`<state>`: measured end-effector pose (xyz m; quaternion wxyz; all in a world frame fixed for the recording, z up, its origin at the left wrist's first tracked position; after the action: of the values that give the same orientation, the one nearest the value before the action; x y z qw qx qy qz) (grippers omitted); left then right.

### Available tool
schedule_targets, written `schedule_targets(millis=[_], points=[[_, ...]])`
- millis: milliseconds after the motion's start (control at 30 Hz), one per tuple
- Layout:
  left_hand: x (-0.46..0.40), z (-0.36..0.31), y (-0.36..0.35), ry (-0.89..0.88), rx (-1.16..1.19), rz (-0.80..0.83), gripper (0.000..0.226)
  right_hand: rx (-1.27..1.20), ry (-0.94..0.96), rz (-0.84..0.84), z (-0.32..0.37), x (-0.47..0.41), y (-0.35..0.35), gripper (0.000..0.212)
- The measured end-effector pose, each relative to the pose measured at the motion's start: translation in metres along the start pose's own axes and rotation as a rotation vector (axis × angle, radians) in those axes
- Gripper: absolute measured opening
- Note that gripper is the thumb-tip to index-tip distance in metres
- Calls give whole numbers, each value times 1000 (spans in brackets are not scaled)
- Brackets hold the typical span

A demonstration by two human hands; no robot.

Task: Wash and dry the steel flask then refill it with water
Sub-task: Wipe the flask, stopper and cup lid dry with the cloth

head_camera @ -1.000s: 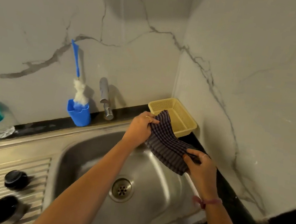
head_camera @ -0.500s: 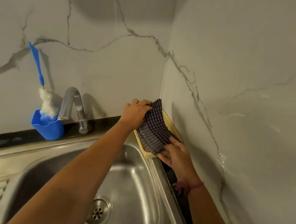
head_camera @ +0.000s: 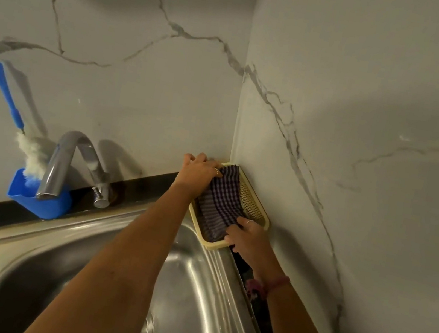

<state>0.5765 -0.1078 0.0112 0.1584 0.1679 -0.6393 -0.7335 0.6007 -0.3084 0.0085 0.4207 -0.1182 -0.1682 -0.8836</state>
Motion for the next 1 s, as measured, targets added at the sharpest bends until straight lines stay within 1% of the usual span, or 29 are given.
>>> schedule_targets(millis=[67, 167, 200, 233, 300, 333, 367, 433, 600, 700, 800, 1000], points=[[-1, 1, -5, 3, -9, 27, 41, 177, 23, -1, 1, -4, 2, 16], [0, 2, -7, 4, -34, 65, 47, 342, 65, -33, -3, -13, 1, 35], [0, 2, -8, 7, -31, 73, 49, 411, 78, -55, -4, -14, -1, 39], [1, 3, -7, 10, -25, 80, 50, 513, 92, -89, -5, -14, -4, 39], [1, 3, -4, 16, -7, 79, 51, 831, 99, -198, -7, -11, -10, 38], [2, 3, -2, 21, 8, 65, 51, 974, 91, -263, -7, -9, -12, 42], [3, 2, 0, 28, 27, 41, 50, 1064, 89, -311, -6, -8, -13, 46], [8, 1, 5, 50, 89, -4, 46, 1108, 117, -359, -5, -5, -14, 50], [40, -4, 20, 98, 216, -66, 37, 1131, 167, -352, -8, 2, -17, 51], [69, -9, 22, 152, 286, -73, 34, 1080, 203, -367, -5, 4, -15, 47], [111, -12, 30, 225, 352, -134, 32, 1028, 283, -402, -1, 19, -17, 41], [199, -16, 35, 337, 480, -223, 30, 1015, 425, -375, 4, 50, -30, 32]])
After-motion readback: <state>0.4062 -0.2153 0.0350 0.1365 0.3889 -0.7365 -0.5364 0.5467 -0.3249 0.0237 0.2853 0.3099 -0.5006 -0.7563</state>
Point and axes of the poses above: each hand's wrist, its own x-axis away from the middle knuckle, its own y-axis out of the back of the hand, z = x × y, the point moved 1 cm from there along -x, towards the middle knuckle, and after that the axes turned 2 degrees about -x, right-handed, at the moved point
